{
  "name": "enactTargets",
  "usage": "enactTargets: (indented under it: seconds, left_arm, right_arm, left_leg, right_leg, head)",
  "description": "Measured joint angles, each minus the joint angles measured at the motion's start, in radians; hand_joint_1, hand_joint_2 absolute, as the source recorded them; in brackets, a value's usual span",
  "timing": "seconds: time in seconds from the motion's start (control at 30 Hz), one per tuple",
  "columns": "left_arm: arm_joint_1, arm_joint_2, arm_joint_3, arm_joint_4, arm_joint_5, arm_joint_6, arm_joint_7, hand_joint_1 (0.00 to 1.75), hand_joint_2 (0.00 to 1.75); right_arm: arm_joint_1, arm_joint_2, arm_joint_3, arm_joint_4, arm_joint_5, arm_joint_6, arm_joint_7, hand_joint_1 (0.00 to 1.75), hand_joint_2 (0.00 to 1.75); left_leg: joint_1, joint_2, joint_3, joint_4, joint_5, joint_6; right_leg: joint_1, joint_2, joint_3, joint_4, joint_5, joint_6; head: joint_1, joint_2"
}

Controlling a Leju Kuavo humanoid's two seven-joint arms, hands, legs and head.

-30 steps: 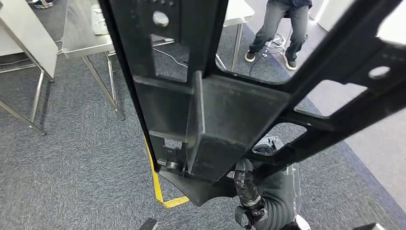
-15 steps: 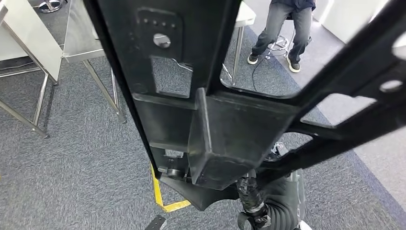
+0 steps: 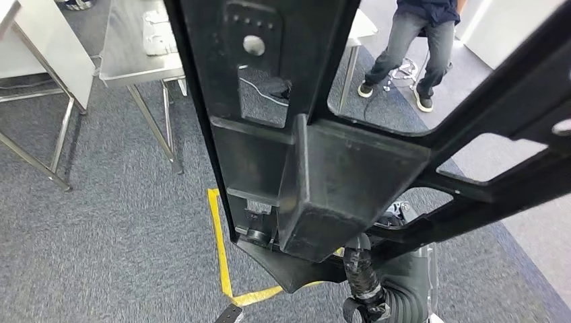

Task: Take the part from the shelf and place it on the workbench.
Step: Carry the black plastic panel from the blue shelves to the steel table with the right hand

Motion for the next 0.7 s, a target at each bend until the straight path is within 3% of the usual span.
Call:
enactTargets:
  seconds: [0.03, 0.13, 0.2, 0.3, 0.37, 0.4, 0.47, 0.5, 0.6, 0.7]
  left_arm:
    - [-0.001, 0.000, 0.000, -0.001, 0.001, -0.001, -0.002, 0.00, 1.75]
    - [0.000, 0.000, 0.000, -0.002, 0.004, -0.006, -0.007, 0.00, 1.75]
    - [-0.001, 0.000, 0.000, -0.002, 0.006, -0.008, -0.011, 0.00, 1.75]
    - [-0.004, 0.001, 0.000, -0.002, 0.009, -0.009, -0.016, 0.00, 1.75]
    - [-0.005, 0.001, 0.000, -0.002, 0.010, -0.010, -0.017, 0.00, 1.75]
    - [-0.006, 0.001, 0.000, -0.002, 0.010, -0.011, -0.017, 0.00, 1.75]
    - [-0.005, 0.002, 0.000, -0.002, 0.011, -0.012, -0.016, 0.00, 1.75]
    - [-0.003, 0.002, 0.000, -0.002, 0.012, -0.013, -0.016, 0.00, 1.75]
    - [0.000, 0.004, 0.000, -0.002, 0.012, -0.016, -0.017, 0.00, 1.75]
    - [-0.001, 0.004, 0.000, -0.002, 0.012, -0.017, -0.017, 0.00, 1.75]
  right_arm:
    - [0.001, 0.000, 0.000, 0.000, 0.000, 0.000, 0.000, 1.75, 1.75]
    - [0.002, -0.002, -0.001, -0.002, 0.000, -0.001, 0.000, 1.75, 1.75]
    - [0.002, -0.002, -0.001, -0.003, 0.000, -0.002, -0.001, 1.75, 1.75]
    - [0.002, -0.002, -0.001, -0.003, -0.001, -0.002, -0.001, 1.75, 1.75]
    - [0.003, -0.002, -0.001, -0.003, -0.003, -0.002, -0.001, 1.75, 1.75]
    - [0.003, -0.002, -0.001, -0.003, -0.004, -0.002, -0.001, 1.75, 1.75]
    - [0.003, -0.002, -0.001, -0.003, -0.006, -0.002, -0.001, 1.75, 1.75]
    - [0.003, -0.002, -0.001, -0.003, -0.007, -0.002, -0.001, 1.75, 1.75]
    - [0.002, -0.003, -0.001, -0.003, -0.013, -0.002, -0.002, 1.75, 1.75]
    - [0.000, -0.004, -0.002, -0.003, -0.015, -0.004, -0.002, 1.75, 1.75]
  left_leg:
    - [0.000, -0.001, 0.002, 0.000, -0.006, -0.006]
    - [0.001, 0.000, 0.010, 0.011, -0.016, -0.023]
    - [0.003, 0.005, -0.006, 0.057, -0.034, -0.033]
    - [0.013, 0.011, -0.110, 0.223, -0.094, -0.049]
    - [0.016, 0.015, -0.158, 0.267, -0.097, -0.055]
    - [0.017, 0.016, -0.157, 0.239, -0.070, -0.055]
    - [0.016, 0.019, -0.122, 0.123, 0.017, -0.051]
    - [0.012, 0.021, -0.110, 0.077, 0.034, -0.047]
    - [0.000, 0.020, -0.097, 0.025, 0.035, -0.026]
    - [0.007, 0.016, -0.061, 0.002, 0.048, -0.007]
  right_leg:
    - [0.002, 0.001, 0.009, -0.029, 0.007, -0.004]
    - [0.004, 0.000, 0.028, -0.047, 0.004, -0.024]
    - [0.000, -0.002, 0.050, -0.051, -0.002, -0.036]
    - [-0.002, -0.005, 0.067, -0.053, -0.017, -0.042]
    - [-0.002, -0.005, 0.083, -0.053, -0.030, -0.041]
    - [-0.003, -0.005, 0.094, -0.052, -0.039, -0.039]
    - [-0.005, -0.005, 0.119, -0.053, -0.056, -0.034]
    - [-0.005, -0.004, 0.128, -0.054, -0.063, -0.030]
    - [-0.003, -0.005, 0.140, -0.051, -0.071, -0.011]
    - [-0.002, -0.005, 0.136, -0.009, -0.087, 0.003]
  head:
    - [0.000, 0.000]
    - [0.000, 0.000]
    - [-0.003, 0.000]
    - [-0.008, 0.000]
    - [-0.008, 0.000]
    - [-0.008, 0.000]
    - [-0.007, 0.000]
    - [-0.005, 0.000]
    - [-0.003, 0.000]
    - [0.001, 0.000]
